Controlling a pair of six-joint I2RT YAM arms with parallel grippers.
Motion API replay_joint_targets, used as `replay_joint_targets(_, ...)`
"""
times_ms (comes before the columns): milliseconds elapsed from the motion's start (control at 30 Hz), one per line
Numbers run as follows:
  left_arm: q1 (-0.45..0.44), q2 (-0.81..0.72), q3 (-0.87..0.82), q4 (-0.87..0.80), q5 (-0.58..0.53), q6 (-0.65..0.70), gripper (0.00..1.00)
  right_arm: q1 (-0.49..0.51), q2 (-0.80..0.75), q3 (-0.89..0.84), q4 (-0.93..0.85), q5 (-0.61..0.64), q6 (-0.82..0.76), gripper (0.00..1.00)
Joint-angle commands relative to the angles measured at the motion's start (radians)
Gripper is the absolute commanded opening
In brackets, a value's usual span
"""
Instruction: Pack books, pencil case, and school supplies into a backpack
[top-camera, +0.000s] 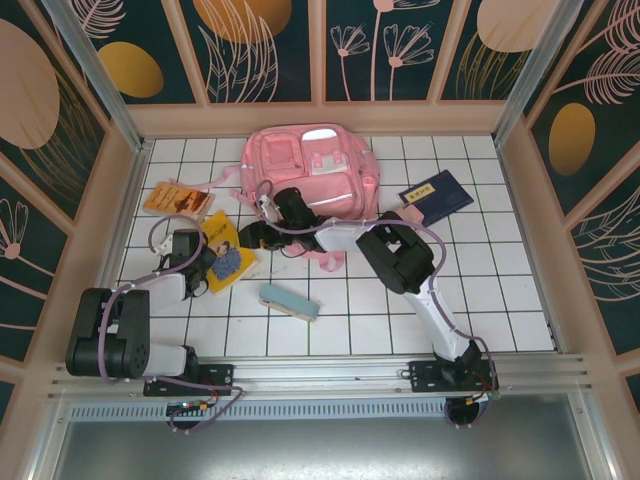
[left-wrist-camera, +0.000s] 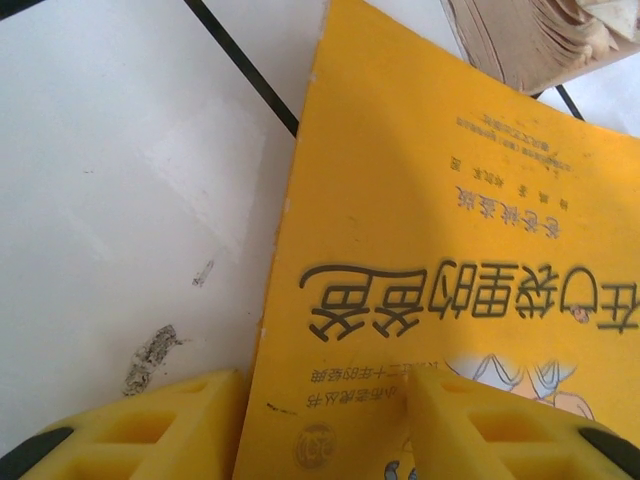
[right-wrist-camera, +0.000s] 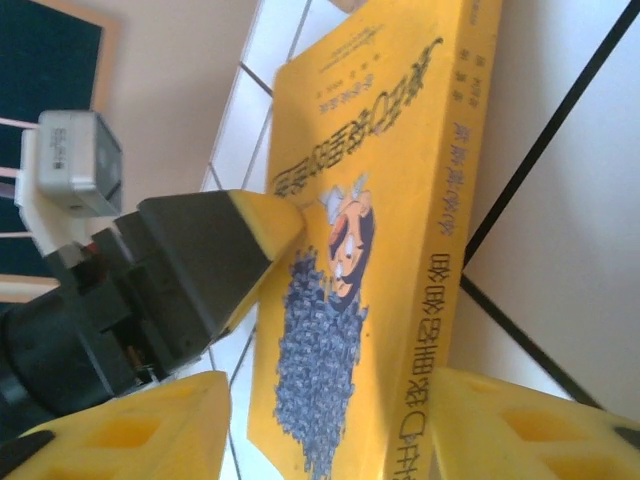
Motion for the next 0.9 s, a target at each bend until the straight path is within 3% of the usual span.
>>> replay_joint_targets(0, -0.032, 0.126, -0.048, 0.04, 0.342, -0.036, 0.47, 0.101, 0.051, 0.17, -0.203, -0.044, -0.122, 0.52)
replay_joint_targets(100, -0.032, 0.126, -0.048, 0.04, 0.345, -0.037, 0.48, 0.112, 0.095, 0.267, -0.325, -0.021, -0.16, 0.52)
replay_joint_targets(233, -0.032, 0.132, -0.049, 0.045, 0.346, -0.037, 0.47, 0.11, 0.107, 0.262, -0.231, -0.189, -0.116, 0.5)
replay_joint_targets(300, -0.032, 0.132, -0.048, 0.045, 0.347, -0.036, 0.47, 0.11, 0.097, 0.244, -0.199, -0.209, -0.102, 0.49)
replay_joint_targets(633, -0.032, 0.122, -0.048, 0.04, 0.337, -0.03, 0.47, 0.072, -0.008, 0.127, -0.242, 0.105, -0.158, 0.52)
replay_joint_targets(867, -0.032, 0.102, -0.042, 0.019, 0.32, -0.014, 0.48, 0.074, 0.018, 0.225, -0.429, 0.352, -0.308, 0.54)
